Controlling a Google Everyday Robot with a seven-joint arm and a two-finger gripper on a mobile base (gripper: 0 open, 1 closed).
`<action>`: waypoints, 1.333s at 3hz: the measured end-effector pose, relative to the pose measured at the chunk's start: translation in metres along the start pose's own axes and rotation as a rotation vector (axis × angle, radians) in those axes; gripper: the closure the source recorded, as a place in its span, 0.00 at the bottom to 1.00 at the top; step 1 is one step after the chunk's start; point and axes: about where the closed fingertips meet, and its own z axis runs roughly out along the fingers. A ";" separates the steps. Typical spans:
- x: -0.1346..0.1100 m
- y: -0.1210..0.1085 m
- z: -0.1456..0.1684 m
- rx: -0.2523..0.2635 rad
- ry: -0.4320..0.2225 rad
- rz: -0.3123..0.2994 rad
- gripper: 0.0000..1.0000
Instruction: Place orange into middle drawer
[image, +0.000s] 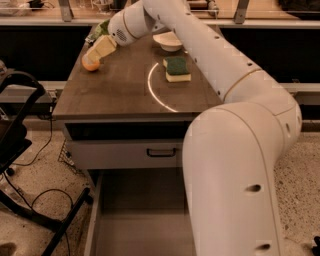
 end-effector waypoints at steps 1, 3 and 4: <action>0.006 0.006 0.044 -0.038 -0.036 0.041 0.00; 0.027 0.005 0.094 -0.045 -0.093 0.114 0.07; 0.026 0.007 0.096 -0.050 -0.090 0.112 0.30</action>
Offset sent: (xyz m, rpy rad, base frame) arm 0.0387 0.0679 -0.0742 0.1638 0.0958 -0.0062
